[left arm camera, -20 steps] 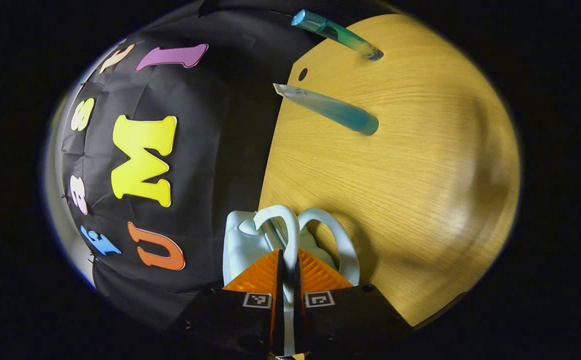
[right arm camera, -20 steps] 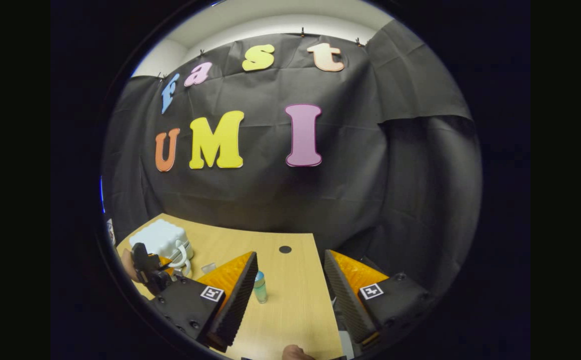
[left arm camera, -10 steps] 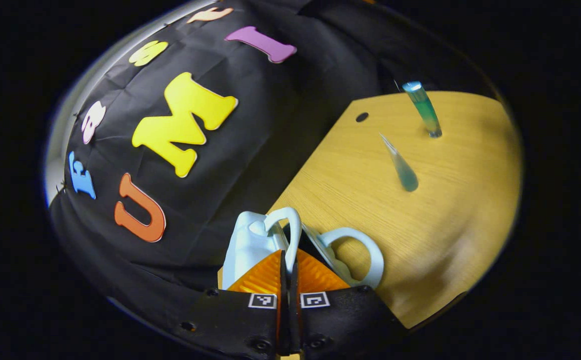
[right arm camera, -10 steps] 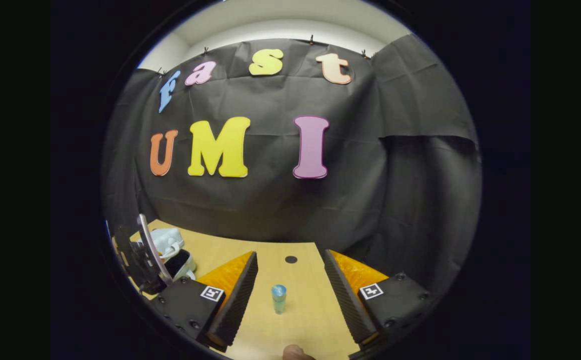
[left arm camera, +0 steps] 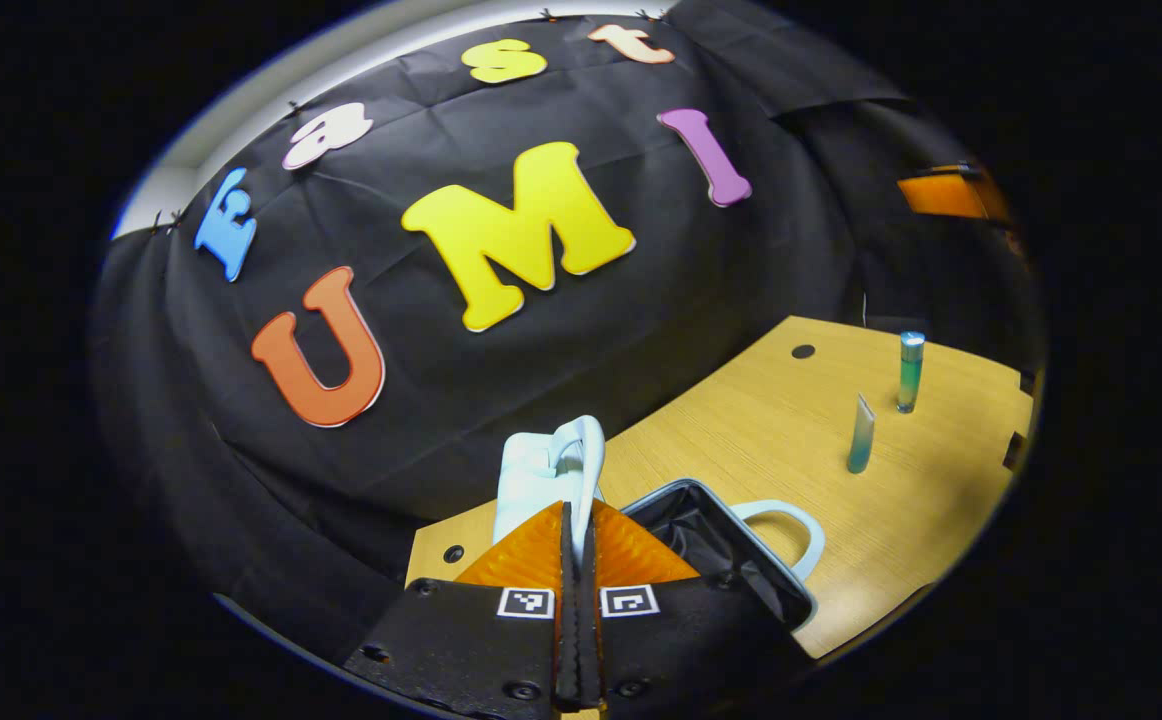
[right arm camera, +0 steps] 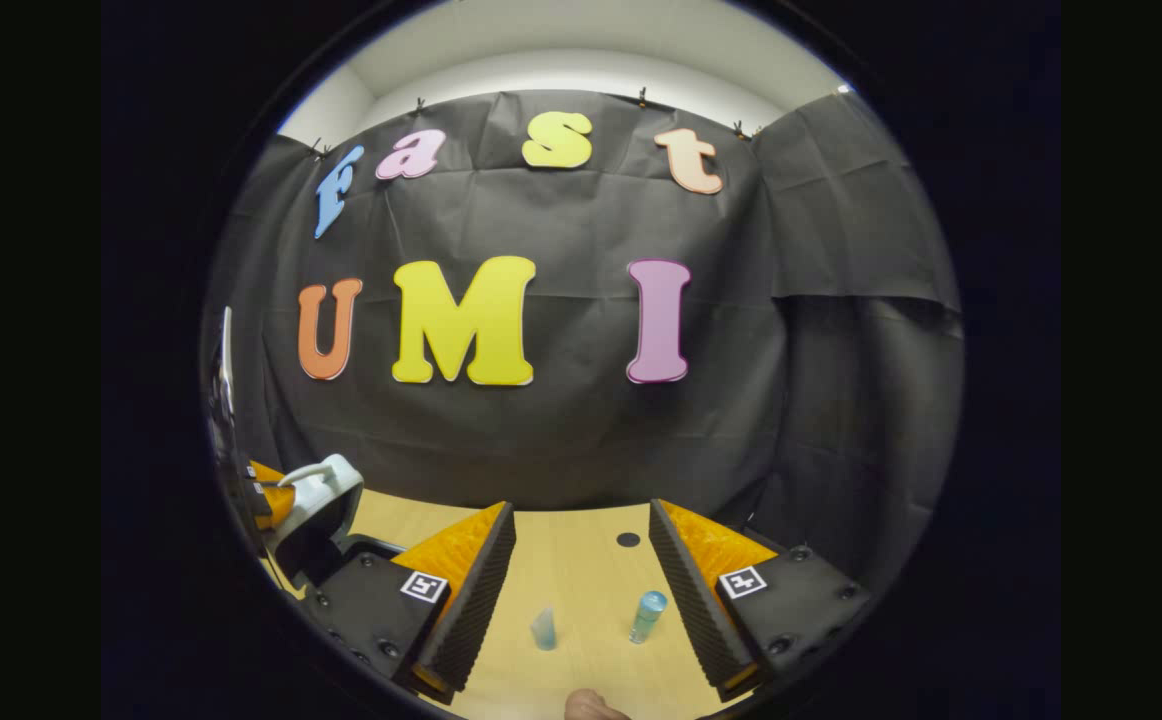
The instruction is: First open the suitcase, pack the skin care products into it, and then close the suitcase.
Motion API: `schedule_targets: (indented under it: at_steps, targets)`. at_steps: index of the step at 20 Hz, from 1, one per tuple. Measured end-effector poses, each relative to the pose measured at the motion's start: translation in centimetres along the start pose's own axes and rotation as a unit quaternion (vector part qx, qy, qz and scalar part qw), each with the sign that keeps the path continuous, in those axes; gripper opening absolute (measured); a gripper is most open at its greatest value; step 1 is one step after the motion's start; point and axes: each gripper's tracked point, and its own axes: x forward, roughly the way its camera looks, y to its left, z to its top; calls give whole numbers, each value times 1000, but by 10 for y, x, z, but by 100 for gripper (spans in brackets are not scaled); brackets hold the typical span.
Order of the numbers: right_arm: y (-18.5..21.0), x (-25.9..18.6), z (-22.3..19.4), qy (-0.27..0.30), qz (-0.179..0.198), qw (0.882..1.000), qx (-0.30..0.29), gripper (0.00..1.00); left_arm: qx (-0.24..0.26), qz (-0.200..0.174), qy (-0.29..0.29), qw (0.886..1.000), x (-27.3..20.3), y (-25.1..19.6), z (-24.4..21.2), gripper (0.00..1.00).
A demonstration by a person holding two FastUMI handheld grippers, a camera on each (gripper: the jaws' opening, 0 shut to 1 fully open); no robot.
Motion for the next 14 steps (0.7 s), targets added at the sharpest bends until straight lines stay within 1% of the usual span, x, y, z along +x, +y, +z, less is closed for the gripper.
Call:
schedule_targets:
  at_steps: [2,3,4,7,9,11,14]
  targets:
    - [24,-8,3,-7,-1,1000,-7,78,-43,8,-7,999,-3,37,-10,2]
    - [33,-11,3,-6,-3,1000,-9,80,-57,21,-11,998,-7,57,-19,3]
    - [44,-15,2,-3,-4,1000,-9,80,-67,35,-17,997,-9,78,-27,3]
    - [81,-30,3,-5,10,1000,-20,80,-83,64,-6,994,-13,128,-61,3]
    - [99,-34,3,-6,18,999,-31,80,-100,77,3,992,-11,152,-84,3]
    - [113,-35,6,-10,27,999,-36,80,-116,99,13,988,-10,174,-108,3]
    - [120,-36,7,-9,30,999,-40,79,-137,116,35,983,-4,200,-148,3]
